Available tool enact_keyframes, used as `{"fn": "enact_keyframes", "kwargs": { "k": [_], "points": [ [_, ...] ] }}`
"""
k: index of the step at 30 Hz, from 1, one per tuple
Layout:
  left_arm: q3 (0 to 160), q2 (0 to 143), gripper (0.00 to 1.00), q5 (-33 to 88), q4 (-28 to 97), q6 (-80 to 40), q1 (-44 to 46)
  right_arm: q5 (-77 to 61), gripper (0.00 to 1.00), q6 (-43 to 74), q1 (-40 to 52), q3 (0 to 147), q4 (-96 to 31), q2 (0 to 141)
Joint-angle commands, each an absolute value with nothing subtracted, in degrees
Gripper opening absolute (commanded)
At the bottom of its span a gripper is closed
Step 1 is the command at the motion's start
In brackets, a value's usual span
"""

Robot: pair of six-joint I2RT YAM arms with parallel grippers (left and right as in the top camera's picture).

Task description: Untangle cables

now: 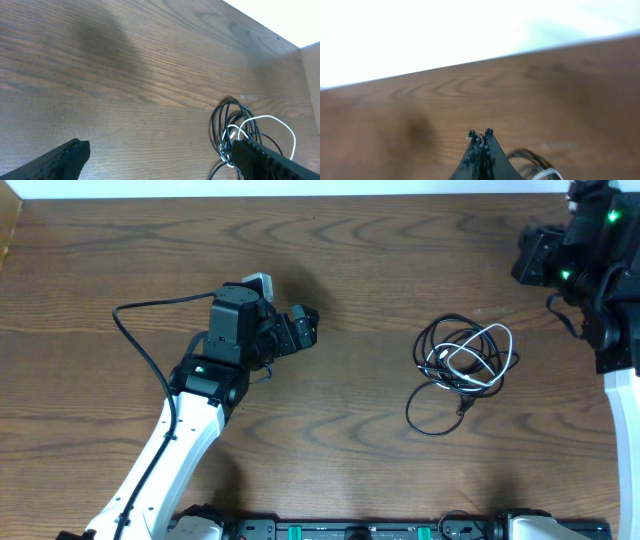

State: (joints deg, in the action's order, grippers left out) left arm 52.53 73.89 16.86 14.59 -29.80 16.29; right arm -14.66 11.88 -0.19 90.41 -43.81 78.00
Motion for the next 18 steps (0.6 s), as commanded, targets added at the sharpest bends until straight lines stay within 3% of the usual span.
{"fn": "enact_keyframes", "kwargs": {
  "k": [1, 6, 18],
  "points": [
    [54.0, 74.1, 0.97, 17.5, 14.5, -29.2, 16.4, -25.6, 0.04, 0.2, -0.3, 91.4, -43.5, 77.7],
    [54.0, 74.1, 0.97, 17.5, 14.5, -29.3, 16.4, -11.4, 0.09, -1.2, -0.3, 91.4, -45.3, 78.4],
    [54.0, 74.1, 0.97, 17.5, 14.5, -29.2, 16.4, -11.3, 0.06, 3.2, 3.3, 91.4, -56.0, 78.7]
  ]
}}
